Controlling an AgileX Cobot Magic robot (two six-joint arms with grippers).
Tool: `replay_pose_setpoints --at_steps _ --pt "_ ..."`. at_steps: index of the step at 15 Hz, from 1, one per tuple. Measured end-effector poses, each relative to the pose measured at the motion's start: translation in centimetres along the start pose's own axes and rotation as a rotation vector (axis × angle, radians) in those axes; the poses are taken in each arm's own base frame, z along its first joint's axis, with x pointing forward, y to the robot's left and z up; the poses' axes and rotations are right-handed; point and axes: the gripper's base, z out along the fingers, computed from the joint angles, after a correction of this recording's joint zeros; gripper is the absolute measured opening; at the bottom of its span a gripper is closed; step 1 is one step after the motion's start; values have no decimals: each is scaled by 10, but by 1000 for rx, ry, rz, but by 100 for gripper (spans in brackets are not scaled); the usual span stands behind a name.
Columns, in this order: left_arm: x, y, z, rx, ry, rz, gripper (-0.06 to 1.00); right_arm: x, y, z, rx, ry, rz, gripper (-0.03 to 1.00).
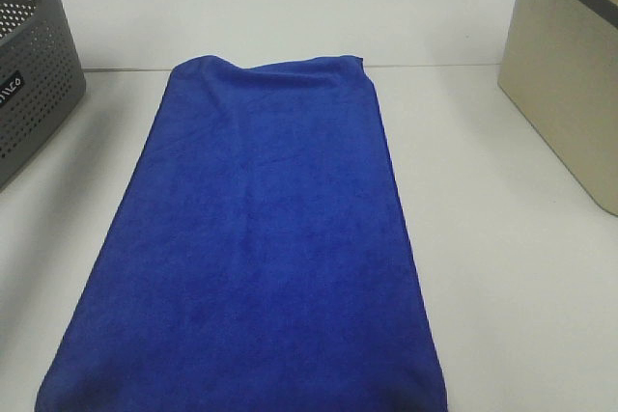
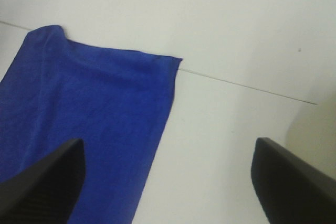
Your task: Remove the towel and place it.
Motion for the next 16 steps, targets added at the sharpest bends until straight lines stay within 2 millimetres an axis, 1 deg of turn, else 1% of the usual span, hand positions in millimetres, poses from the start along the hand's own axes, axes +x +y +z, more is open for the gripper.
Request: replay_pose_setpoints --at_steps 1,2,4,5,6,7,8,9,10,11,12,14,15,16 --pt "0 12 -3 -22 -3 -18 78 -1 -8 -10 29 -17 8 83" --pt "1 18 -3 -30 -2 -27 78 1 -13 -18 65 -19 12 83" --pt "6 19 1 -20 24 -35 78 10 -13 -27 91 13 12 83" --pt "10 17 0 -6 42 -40 78 18 -10 -37 91 33 17 83" --pt "18 15 -8 2 64 -41 78 31 -7 -48 79 65 28 83" --pt "50 11 -36 12 138 -29 78 75 7 -79 30 138 56 83" --pt "59 10 -45 13 150 -26 78 86 11 -94 19 131 59 83" --pt "79 8 -67 15 167 -22 78 116 21 -119 -5 138 68 83" --pt "102 5 -97 15 162 -15 78 144 28 -141 -21 132 72 83" --pt "127 2 -124 14 154 -8 78 173 34 -157 -28 133 75 83" --pt "152 -1 -145 9 147 3 78 201 40 -176 -28 107 70 83" --pt "199 -4 -183 -22 100 23 78 251 48 -200 -26 60 60 83" --pt "223 -5 -193 -40 82 31 78 273 51 -206 -25 42 56 83" --pt "247 -6 -205 -63 28 40 78 293 52 -211 -17 20 48 83"
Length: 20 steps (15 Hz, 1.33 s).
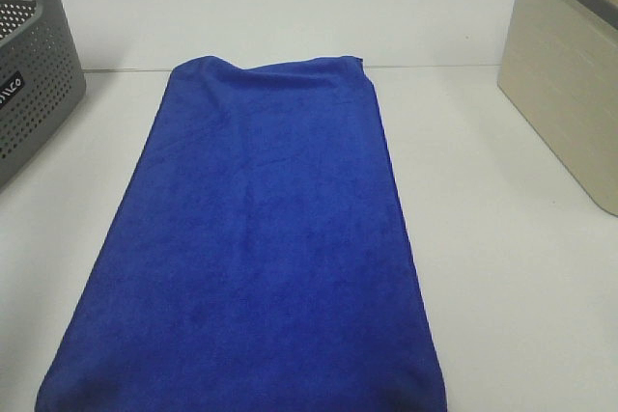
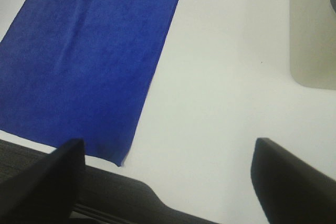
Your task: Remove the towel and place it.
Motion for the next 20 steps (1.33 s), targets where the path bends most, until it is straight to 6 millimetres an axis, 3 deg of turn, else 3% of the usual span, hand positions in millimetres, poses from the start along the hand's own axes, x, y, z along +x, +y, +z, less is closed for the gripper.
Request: replay_pose_setpoints --at_steps 2,5,9,11,13,20 --pt "38 -4 -11 -23 -87 4 78 39 -3 -2 42 -30 -17 83" --pt "88 -10 -17 -37 -172 6 78 88 -10 13 105 -86 -30 83" --pt "147 -17 -10 -50 -255 3 78 130 -20 42 151 -172 -26 83" --pt "168 -20 -13 -57 -334 -2 78 135 -20 40 164 -225 -35 83" --pt "179 -22 -18 -63 -418 -6 78 139 -21 36 181 -265 -45 83" --pt "178 -26 -15 -21 -440 -21 78 154 -23 38 203 -267 -53 83"
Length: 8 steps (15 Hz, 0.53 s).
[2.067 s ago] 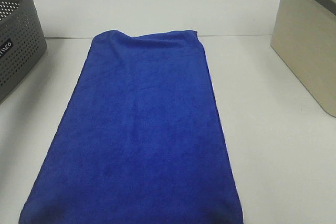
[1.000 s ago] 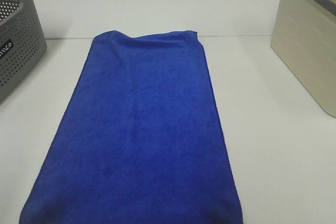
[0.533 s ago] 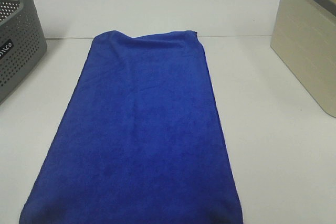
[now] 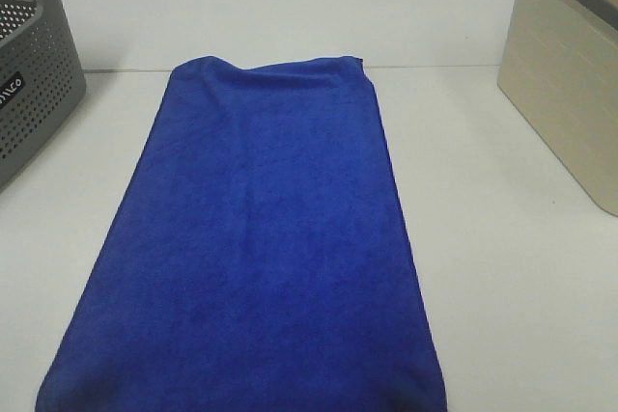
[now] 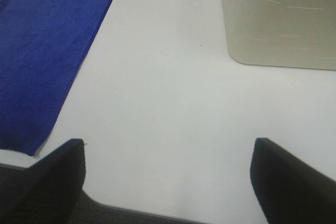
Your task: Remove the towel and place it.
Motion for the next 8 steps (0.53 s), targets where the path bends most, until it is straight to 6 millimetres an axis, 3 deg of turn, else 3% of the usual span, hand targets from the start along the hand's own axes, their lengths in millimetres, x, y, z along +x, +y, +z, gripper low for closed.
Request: replay_pose_setpoints --at_steps 8 --pt "0 1 0 21 -3 6 78 0 1 1 52 3 44 83"
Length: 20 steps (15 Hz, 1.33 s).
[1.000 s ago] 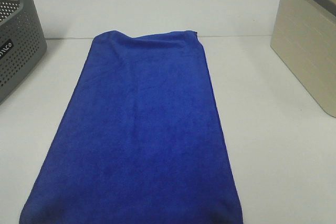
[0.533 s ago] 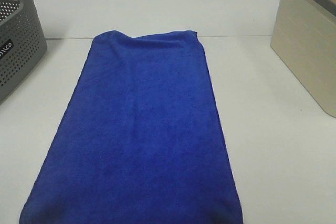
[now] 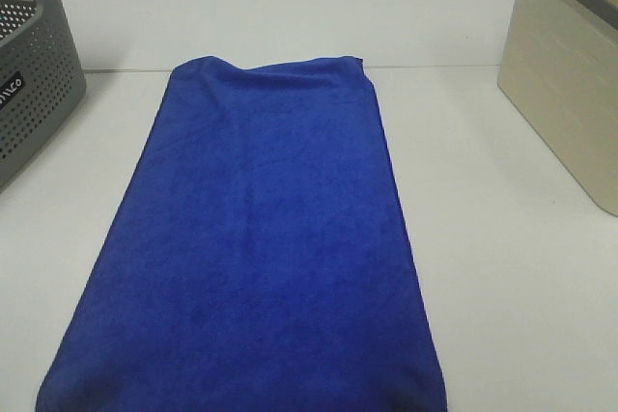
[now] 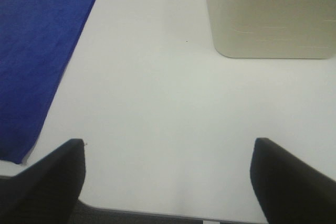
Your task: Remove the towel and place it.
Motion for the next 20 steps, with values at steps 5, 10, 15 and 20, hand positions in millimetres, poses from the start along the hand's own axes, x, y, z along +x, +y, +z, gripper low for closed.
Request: replay_pose_setpoints --at_steps 5,10,15,20 --pt "0 0 0 22 -2 6 78 0 0 0 11 0 9 83" --pt "0 0 0 23 -2 6 78 0 0 0 11 0 10 83" --pt "0 -2 0 47 -5 -7 78 0 0 0 11 0 10 83" --pt "0 -3 0 48 -5 -7 78 0 0 0 11 0 10 83"
